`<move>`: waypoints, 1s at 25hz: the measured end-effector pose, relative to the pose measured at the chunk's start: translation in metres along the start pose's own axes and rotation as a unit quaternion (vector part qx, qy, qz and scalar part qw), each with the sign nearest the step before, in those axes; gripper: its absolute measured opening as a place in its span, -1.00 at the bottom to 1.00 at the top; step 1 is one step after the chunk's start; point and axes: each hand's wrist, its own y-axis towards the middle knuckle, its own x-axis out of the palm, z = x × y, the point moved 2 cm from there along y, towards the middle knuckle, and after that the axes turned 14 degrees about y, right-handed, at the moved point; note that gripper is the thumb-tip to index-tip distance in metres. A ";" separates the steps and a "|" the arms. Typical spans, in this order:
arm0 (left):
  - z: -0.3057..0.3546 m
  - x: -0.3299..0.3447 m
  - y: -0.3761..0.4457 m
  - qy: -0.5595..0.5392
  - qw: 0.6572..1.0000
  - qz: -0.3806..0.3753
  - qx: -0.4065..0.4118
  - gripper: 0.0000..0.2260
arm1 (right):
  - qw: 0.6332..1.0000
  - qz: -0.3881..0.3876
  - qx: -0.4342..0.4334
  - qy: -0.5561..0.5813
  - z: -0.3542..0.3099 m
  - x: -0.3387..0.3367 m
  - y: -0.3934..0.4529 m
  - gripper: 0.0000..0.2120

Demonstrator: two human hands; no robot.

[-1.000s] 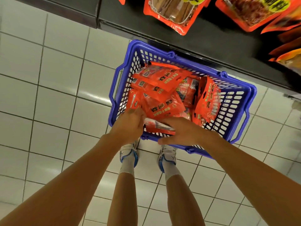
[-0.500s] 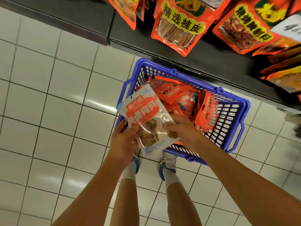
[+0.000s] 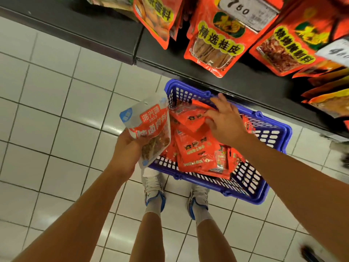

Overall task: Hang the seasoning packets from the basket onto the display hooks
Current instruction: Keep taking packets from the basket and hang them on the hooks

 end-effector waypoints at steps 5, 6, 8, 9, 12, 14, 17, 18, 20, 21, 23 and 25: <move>0.058 -0.008 -0.007 0.031 0.997 0.000 0.066 -0.71 | 0.990 -0.028 -0.110 0.089 -0.058 -0.076 -0.032 -0.85; 0.074 -0.010 -0.011 0.041 0.996 -0.003 0.074 -0.72 | 0.986 -0.031 -0.126 0.100 -0.069 -0.096 -0.039 -0.84; 0.108 -0.012 -0.020 0.055 0.995 -0.035 0.078 -0.75 | 0.979 -0.046 -0.126 0.157 -0.094 -0.140 -0.052 -0.83; 0.124 -0.011 -0.026 0.053 0.994 -0.059 0.073 -0.78 | 0.971 -0.053 -0.110 0.204 -0.107 -0.161 -0.058 -0.83; 0.166 -0.007 -0.061 0.017 0.989 -0.141 0.047 -0.72 | 0.954 -0.042 -0.086 0.285 -0.143 -0.215 -0.071 -0.77; 0.196 -0.007 -0.094 -0.014 0.982 -0.183 0.054 -0.57 | 0.955 -0.023 -0.087 0.283 -0.169 -0.249 -0.081 -0.74; 0.257 -0.018 -0.156 -0.002 0.977 -0.162 0.142 -0.65 | 0.939 0.016 -0.090 0.332 -0.217 -0.310 -0.114 -0.79; 0.279 -0.024 -0.178 -0.010 0.977 -0.136 0.165 -0.64 | 0.925 0.038 -0.085 0.369 -0.232 -0.332 -0.130 -0.84; 0.324 -0.037 -0.218 -0.043 0.974 -0.085 0.204 -0.62 | 0.881 0.111 -0.100 0.449 -0.262 -0.379 -0.167 -0.90; 0.345 -0.043 -0.235 -0.063 0.970 -0.068 0.226 -0.63 | 0.843 0.145 -0.110 0.506 -0.272 -0.397 -0.185 -0.93; 0.399 -0.057 -0.279 -0.088 0.957 -0.032 0.275 -0.66 | 0.749 0.161 -0.127 0.630 -0.298 -0.435 -0.226 -0.95; 0.454 -0.066 -0.324 -0.100 0.939 -0.010 0.328 -0.70 | 0.700 0.143 -0.156 0.682 -0.331 -0.465 -0.263 -0.90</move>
